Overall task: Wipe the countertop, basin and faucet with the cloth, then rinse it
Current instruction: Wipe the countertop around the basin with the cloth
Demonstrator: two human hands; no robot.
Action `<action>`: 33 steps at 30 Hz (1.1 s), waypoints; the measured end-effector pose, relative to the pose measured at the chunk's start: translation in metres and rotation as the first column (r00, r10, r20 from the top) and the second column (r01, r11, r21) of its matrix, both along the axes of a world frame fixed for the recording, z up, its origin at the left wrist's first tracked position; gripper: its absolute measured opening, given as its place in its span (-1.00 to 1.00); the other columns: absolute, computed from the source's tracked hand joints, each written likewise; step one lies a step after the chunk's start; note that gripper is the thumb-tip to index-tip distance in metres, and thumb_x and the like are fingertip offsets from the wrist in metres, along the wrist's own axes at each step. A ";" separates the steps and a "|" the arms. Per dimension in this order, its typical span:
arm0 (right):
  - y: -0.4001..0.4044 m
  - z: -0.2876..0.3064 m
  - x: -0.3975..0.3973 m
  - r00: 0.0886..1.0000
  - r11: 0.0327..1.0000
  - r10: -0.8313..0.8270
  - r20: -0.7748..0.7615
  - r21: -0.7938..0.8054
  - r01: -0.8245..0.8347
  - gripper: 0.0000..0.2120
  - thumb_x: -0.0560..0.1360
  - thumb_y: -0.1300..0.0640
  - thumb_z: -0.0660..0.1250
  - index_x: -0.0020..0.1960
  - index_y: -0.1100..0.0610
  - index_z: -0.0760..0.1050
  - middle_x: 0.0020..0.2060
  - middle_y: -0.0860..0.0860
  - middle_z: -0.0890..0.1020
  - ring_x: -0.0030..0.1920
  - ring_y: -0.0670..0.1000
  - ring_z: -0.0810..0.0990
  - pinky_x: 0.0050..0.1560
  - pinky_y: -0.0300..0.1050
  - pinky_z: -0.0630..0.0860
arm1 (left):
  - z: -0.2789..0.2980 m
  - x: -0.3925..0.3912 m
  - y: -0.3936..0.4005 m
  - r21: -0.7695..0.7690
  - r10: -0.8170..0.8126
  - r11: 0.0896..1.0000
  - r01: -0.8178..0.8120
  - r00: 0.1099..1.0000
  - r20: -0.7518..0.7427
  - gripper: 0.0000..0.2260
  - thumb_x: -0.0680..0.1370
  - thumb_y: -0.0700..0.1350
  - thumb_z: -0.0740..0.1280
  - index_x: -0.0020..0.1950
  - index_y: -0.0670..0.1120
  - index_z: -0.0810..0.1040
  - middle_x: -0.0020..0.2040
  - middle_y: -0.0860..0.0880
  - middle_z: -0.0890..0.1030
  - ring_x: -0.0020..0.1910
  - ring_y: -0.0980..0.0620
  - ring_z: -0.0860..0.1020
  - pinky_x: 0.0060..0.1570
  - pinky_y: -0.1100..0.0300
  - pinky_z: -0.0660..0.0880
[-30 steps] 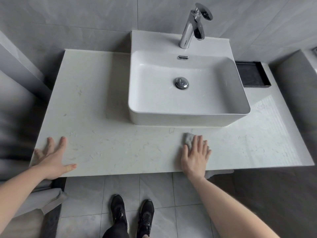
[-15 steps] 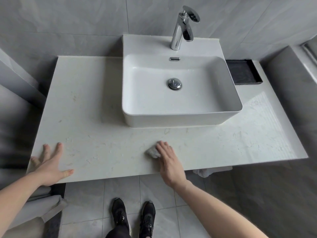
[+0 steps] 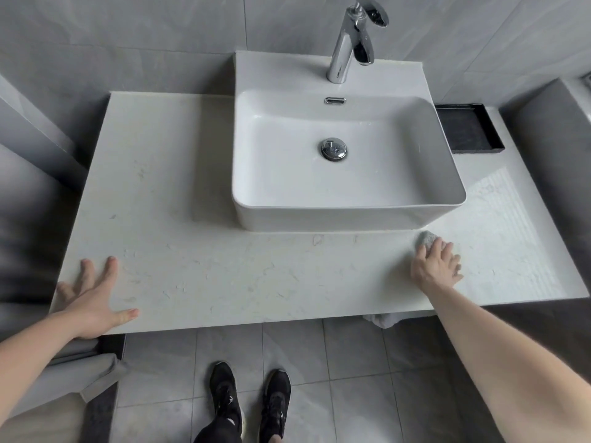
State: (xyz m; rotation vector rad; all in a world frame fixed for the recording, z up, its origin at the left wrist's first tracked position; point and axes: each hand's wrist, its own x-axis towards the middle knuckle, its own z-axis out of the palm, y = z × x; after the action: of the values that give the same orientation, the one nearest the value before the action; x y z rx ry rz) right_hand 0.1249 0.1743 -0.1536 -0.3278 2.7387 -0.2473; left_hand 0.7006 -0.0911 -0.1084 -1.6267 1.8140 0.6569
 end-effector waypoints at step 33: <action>0.026 -0.020 0.097 0.968 0.970 0.206 -0.141 -0.099 -0.221 -0.44 0.70 0.09 0.02 0.67 0.14 0.03 0.67 0.11 0.05 0.66 0.19 -0.02 0.63 0.18 -0.09 | 0.006 0.003 -0.003 0.067 0.036 0.997 -0.036 0.999 -0.011 0.09 0.44 0.32 0.41 0.57 0.17 -0.42 0.54 -0.09 -0.51 0.53 -0.45 -0.30 0.55 -0.18 -0.18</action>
State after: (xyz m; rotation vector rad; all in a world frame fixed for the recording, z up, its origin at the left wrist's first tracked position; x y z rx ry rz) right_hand 0.2221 0.2003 -0.1737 -0.6891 2.7923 -0.3352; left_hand 0.7032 -0.0942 -0.1022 -1.6181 1.7562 0.7369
